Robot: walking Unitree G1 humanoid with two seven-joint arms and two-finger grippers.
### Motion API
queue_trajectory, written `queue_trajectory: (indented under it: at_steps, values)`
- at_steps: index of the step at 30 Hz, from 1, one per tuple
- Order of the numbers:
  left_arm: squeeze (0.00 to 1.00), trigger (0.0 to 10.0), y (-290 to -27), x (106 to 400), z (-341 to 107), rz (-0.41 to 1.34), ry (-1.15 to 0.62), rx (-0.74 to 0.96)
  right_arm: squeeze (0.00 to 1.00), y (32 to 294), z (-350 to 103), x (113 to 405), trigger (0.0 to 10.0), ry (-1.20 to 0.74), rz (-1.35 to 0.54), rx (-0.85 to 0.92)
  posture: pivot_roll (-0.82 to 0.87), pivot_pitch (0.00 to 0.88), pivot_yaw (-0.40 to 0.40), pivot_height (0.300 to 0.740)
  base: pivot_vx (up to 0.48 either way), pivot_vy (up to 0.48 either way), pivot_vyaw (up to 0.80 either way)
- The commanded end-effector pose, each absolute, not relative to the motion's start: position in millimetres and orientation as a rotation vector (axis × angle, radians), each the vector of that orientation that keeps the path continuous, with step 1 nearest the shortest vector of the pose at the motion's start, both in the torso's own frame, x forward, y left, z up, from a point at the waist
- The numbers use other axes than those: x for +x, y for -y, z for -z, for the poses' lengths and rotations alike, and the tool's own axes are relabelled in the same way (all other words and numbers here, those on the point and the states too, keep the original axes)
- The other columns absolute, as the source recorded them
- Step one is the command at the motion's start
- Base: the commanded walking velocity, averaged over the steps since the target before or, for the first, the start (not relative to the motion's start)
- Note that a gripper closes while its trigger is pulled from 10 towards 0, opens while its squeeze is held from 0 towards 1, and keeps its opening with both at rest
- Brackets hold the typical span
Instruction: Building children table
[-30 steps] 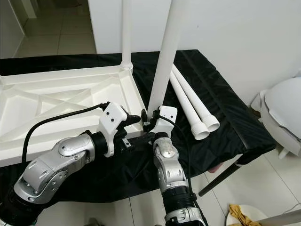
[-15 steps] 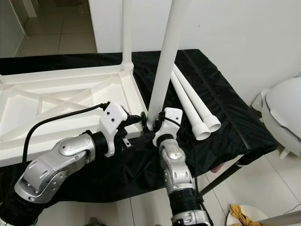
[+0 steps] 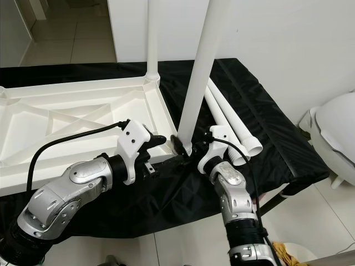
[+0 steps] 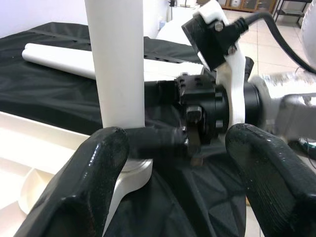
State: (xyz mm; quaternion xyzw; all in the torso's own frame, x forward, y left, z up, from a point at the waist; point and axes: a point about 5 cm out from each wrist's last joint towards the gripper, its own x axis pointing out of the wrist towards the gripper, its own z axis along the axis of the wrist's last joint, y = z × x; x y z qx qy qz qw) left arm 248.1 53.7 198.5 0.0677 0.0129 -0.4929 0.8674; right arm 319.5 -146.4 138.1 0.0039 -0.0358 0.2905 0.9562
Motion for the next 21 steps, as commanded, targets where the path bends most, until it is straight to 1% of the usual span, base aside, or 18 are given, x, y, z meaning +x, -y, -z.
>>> queue_trajectory:
  at_steps: [1,4,17,18,19,21]
  values:
    - [0.0,10.0,-51,248,-197,1.099,-0.043,0.15,0.0,149,-137,323,10.0,0.068,-0.627,-0.029,-0.05,0.006,-0.025,0.74,0.0,0.0,0.0]
    - [0.0,10.0,-51,249,-196,1.108,-0.042,0.155,0.0,153,-136,333,10.0,0.052,-0.672,-0.095,-0.06,0.002,-0.02,0.74,0.0,0.0,0.0]
    - [0.0,10.0,-50,248,-197,1.114,-0.038,0.159,0.0,148,-140,349,10.0,0.025,-0.784,-0.12,-0.03,0.0,-0.03,0.74,0.0,0.0,0.0]
    - [0.0,10.0,-51,247,-196,1.109,-0.04,0.159,0.0,146,-140,350,6.7,0.022,-0.811,-0.131,-0.02,0.0,-0.032,0.74,0.0,0.0,0.0]
    - [0.0,10.0,-51,247,-196,1.104,-0.042,0.158,0.0,143,-138,351,0.0,0.018,-0.839,-0.145,-0.02,0.003,-0.033,0.74,0.0,0.0,0.0]
    - [0.0,10.0,-52,247,-196,1.1,-0.043,0.157,0.0,142,-137,351,0.0,0.015,-0.858,-0.153,-0.02,0.003,-0.034,0.74,0.0,0.0,0.0]
